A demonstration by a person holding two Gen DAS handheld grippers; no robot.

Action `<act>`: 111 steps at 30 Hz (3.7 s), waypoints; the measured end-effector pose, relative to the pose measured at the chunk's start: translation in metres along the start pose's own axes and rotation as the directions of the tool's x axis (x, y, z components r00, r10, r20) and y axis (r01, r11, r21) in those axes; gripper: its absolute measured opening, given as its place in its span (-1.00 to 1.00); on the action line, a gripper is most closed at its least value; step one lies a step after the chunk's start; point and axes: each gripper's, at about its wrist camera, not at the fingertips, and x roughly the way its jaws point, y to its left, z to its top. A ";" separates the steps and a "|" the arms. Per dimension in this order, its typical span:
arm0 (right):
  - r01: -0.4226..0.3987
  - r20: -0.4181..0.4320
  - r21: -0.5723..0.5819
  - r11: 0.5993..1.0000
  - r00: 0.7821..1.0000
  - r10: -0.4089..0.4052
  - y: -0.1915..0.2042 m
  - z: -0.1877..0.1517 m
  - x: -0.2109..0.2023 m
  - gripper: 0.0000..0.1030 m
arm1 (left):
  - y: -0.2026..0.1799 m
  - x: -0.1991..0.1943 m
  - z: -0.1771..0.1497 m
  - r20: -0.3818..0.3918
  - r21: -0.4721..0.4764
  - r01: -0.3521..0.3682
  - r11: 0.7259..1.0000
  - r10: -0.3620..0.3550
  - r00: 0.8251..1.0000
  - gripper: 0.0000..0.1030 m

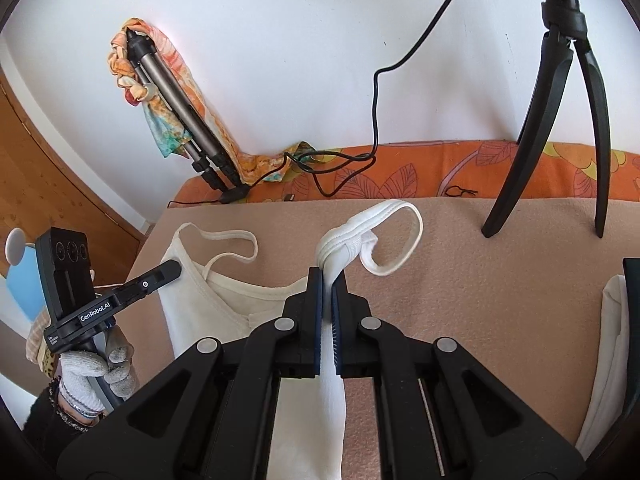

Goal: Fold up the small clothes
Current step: 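Grasp the camisole straps with the right tool while the left tool grasps them too, then lift the straps with both tools, fold them over the hem, open both tools, then move both open tools back to the edge of the folded camisole, then grasp the folded camisole edge with the left tool while the right tool grasps it too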

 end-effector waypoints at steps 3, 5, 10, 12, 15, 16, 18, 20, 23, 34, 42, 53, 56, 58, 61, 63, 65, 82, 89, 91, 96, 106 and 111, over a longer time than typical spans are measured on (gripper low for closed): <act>-0.011 0.018 -0.008 1.000 1.000 0.011 0.008 -0.004 -0.018 -0.90 | -0.009 -0.015 -0.004 0.011 0.032 0.009 0.999 -0.009 1.000 -1.00; -0.016 0.029 -0.016 1.000 0.999 0.016 0.014 -0.009 -0.032 -0.90 | -0.017 -0.025 -0.008 0.018 0.059 0.008 0.998 -0.010 1.000 -1.00; -0.033 0.064 -0.031 0.999 0.997 0.035 0.031 -0.027 -0.069 -0.91 | -0.036 -0.056 -0.024 0.030 0.103 0.005 0.995 -0.008 1.000 -1.00; -0.033 0.069 -0.048 0.998 0.997 0.036 0.041 -0.037 -0.083 -0.91 | -0.045 -0.070 -0.033 0.036 0.128 -0.002 0.992 -0.003 0.999 -1.00; -0.025 0.068 -0.075 0.997 0.997 0.030 0.053 -0.057 -0.102 -0.91 | -0.057 -0.088 -0.050 0.040 0.165 -0.008 0.986 0.002 0.999 -1.00; -0.020 0.068 -0.090 0.996 0.997 0.026 0.057 -0.065 -0.109 -0.91 | -0.060 -0.094 -0.057 0.037 0.172 -0.008 0.985 0.002 0.999 -1.00; -0.015 0.064 -0.114 0.993 0.998 0.022 0.064 -0.082 -0.121 -0.91 | -0.065 -0.105 -0.072 0.026 0.186 -0.010 0.983 0.006 1.000 -1.00; -0.004 0.053 -0.127 0.992 0.999 0.011 0.067 -0.100 -0.129 -0.91 | -0.070 -0.115 -0.087 0.018 0.209 -0.018 0.978 0.014 1.000 -1.00; 0.011 0.034 -0.144 0.990 0.999 -0.006 0.070 -0.128 -0.139 -0.91 | -0.075 -0.125 -0.112 -0.003 0.246 -0.029 0.969 0.031 1.000 -1.00; 0.078 -0.053 -0.185 0.980 0.995 -0.089 0.075 -0.214 -0.132 -0.91 | -0.069 -0.133 -0.187 -0.093 0.295 -0.072 0.953 0.103 0.990 -1.00; 0.131 -0.092 -0.206 0.970 0.984 -0.152 0.069 -0.234 -0.126 -0.90 | -0.069 -0.140 -0.207 -0.137 0.345 -0.088 0.934 0.143 0.980 -0.99; 0.000 -0.142 -0.202 0.979 0.989 -0.029 0.083 -0.255 -0.178 -0.89 | -0.087 -0.187 -0.212 -0.132 0.403 -0.043 0.914 0.104 0.986 -0.93; -0.009 -0.092 -0.190 0.982 0.996 -0.008 0.092 -0.247 -0.185 -0.89 | -0.098 -0.186 -0.195 -0.089 0.410 -0.041 0.911 0.084 0.992 -0.88; -0.004 -0.069 -0.161 0.987 0.998 -0.007 0.092 -0.238 -0.180 -0.89 | -0.104 -0.177 -0.182 -0.075 0.406 -0.038 0.913 0.074 0.994 -0.88; 0.014 -0.062 -0.120 0.993 0.998 -0.021 0.090 -0.226 -0.164 -0.89 | -0.111 -0.155 -0.163 -0.077 0.405 -0.037 0.914 0.075 0.994 -0.88; 0.017 -0.080 -0.097 0.995 0.997 -0.025 0.088 -0.217 -0.147 -0.89 | -0.117 -0.136 -0.157 -0.096 0.411 -0.040 0.911 0.087 0.992 -0.88; 0.034 -0.091 -0.101 0.994 0.995 -0.043 0.090 -0.212 -0.131 -0.89 | -0.120 -0.114 -0.153 -0.139 0.408 -0.027 0.912 0.092 0.986 -0.88; 0.092 -0.251 -0.080 0.993 0.962 -0.109 0.061 -0.255 -0.110 -0.89 | -0.077 -0.141 -0.229 -0.338 0.391 -0.015 0.920 0.158 0.928 -0.88; 0.089 -0.184 -0.014 0.996 0.979 -0.090 0.055 -0.243 -0.134 -0.31 | -0.081 -0.160 -0.197 -0.165 0.397 -0.132 0.908 0.213 0.963 -0.47; 0.089 -0.162 0.013 0.996 0.983 -0.086 0.052 -0.240 -0.137 0.00 | -0.085 -0.161 -0.187 -0.100 0.406 -0.182 0.896 0.241 0.965 -0.09; 0.060 -0.155 0.069 0.996 0.987 -0.048 0.044 -0.234 -0.136 0.04 | -0.099 -0.160 -0.170 0.003 0.432 -0.264 0.862 0.292 0.956 0.23; 0.052 -0.172 0.145 0.988 0.985 -0.026 0.023 -0.234 -0.125 0.04 | -0.103 -0.146 -0.158 0.013 0.433 -0.267 0.861 0.290 0.957 0.24; 0.025 -0.191 0.194 0.981 0.981 0.013 0.015 -0.236 -0.117 0.04 | -0.064 -0.128 -0.140 -0.106 0.225 -0.169 0.959 0.197 0.975 0.24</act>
